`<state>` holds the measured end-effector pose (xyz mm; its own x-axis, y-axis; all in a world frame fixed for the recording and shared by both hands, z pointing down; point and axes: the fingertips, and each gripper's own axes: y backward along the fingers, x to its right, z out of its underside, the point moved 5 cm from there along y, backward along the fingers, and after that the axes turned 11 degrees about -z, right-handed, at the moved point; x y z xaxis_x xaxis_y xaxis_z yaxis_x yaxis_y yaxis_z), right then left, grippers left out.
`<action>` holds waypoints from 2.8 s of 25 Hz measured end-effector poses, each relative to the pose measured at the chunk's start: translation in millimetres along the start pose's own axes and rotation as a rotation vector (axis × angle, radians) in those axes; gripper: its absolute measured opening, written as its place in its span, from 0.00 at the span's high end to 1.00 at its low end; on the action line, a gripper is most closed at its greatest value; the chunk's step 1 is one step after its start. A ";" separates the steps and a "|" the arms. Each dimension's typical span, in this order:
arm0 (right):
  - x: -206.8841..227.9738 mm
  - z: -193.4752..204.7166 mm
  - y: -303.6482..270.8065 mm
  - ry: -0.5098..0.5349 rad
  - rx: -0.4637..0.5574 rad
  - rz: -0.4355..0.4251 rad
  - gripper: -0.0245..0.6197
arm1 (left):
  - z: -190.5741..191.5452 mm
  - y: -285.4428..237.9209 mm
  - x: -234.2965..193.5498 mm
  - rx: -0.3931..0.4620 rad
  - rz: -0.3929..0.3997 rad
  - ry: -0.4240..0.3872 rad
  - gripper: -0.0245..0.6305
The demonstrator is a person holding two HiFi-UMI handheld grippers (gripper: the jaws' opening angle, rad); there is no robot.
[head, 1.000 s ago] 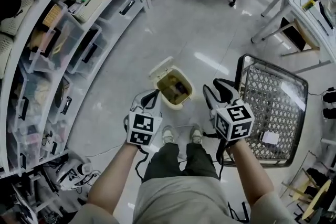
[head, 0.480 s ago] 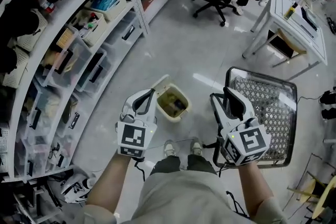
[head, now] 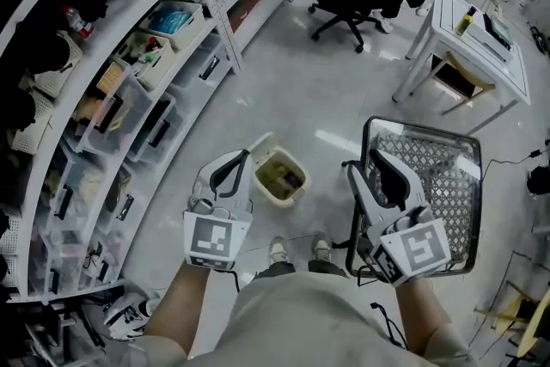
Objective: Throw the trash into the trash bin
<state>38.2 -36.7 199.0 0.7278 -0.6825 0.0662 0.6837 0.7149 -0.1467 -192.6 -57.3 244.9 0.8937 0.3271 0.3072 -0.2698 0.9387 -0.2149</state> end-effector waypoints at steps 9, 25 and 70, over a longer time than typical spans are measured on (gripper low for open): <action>34.8 24.4 11.9 -0.172 -0.010 0.067 0.73 | -9.8 -18.4 24.5 -0.013 0.040 0.061 0.96; 158.2 126.2 150.0 -0.364 -0.107 0.593 0.68 | -38.0 -104.0 189.4 0.043 0.439 0.013 0.96; 214.9 499.7 305.9 -1.335 -0.198 1.527 0.36 | 85.3 -169.3 468.8 -0.290 0.891 -0.258 0.96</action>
<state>430.1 111.3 661.5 0.2278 0.9154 0.3320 -0.3444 0.3947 -0.8518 241.4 -53.6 504.4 0.2895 0.9511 0.1078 -0.6798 0.2836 -0.6764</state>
